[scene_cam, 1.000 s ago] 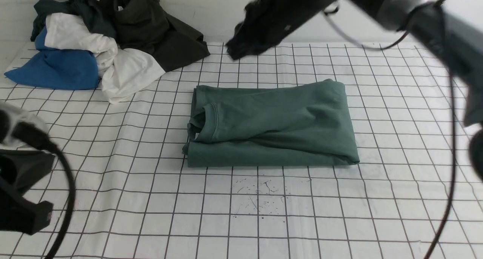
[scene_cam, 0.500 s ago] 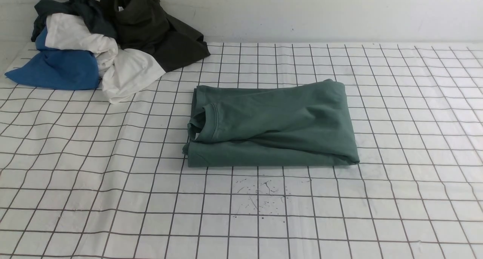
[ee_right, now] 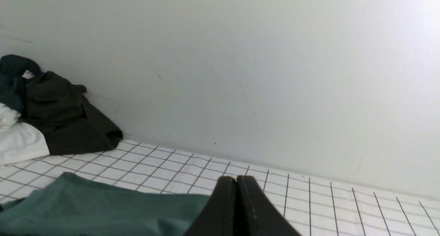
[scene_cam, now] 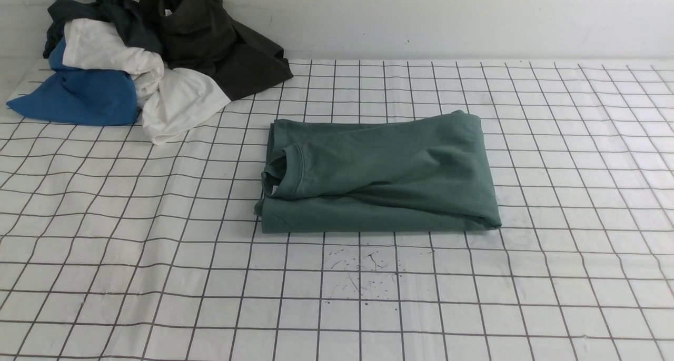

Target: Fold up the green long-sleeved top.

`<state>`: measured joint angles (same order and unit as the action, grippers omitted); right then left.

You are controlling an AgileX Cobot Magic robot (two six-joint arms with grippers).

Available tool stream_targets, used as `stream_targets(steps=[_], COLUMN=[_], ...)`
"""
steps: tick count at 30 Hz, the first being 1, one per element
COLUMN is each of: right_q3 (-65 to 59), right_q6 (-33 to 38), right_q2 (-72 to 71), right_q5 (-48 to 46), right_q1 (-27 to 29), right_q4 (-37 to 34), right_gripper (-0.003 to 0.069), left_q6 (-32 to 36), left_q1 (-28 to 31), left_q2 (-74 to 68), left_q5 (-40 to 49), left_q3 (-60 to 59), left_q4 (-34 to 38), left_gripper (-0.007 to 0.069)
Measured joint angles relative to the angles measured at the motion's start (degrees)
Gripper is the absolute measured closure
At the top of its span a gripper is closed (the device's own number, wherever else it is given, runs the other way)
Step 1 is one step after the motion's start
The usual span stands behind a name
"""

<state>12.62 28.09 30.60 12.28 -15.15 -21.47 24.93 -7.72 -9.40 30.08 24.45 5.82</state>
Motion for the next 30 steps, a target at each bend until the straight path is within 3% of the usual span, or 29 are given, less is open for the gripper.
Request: stream_targets(steps=[7, 17, 23, 30], right_q3=[-13.89, -14.15, -14.15, -14.15], right_q6=[-1.56, -1.30, -1.58, -17.09], right_q2=[-7.55, -12.32, -29.65, -31.19], right_q5=[1.47, -16.34, -28.33, -28.51], right_q1=[0.00, 0.70, 7.73, 15.65], right_q4=[-0.76, -1.41, 1.35, 13.36], right_gripper=[0.0673, 0.0673, 0.0673, 0.0673], left_q6=[0.00, 0.00, 0.00, 0.00], left_q1=[0.00, 0.00, 0.00, 0.00], left_q2=[0.00, 0.00, 0.00, 0.06], left_q5=[0.00, 1.01, 1.40, 1.39], left_q3=[0.00, 0.00, 0.00, -0.50], left_q4=[0.00, -0.19, -0.39, -0.40], left_gripper=[0.0599, 0.0599, 0.0599, 0.0599])
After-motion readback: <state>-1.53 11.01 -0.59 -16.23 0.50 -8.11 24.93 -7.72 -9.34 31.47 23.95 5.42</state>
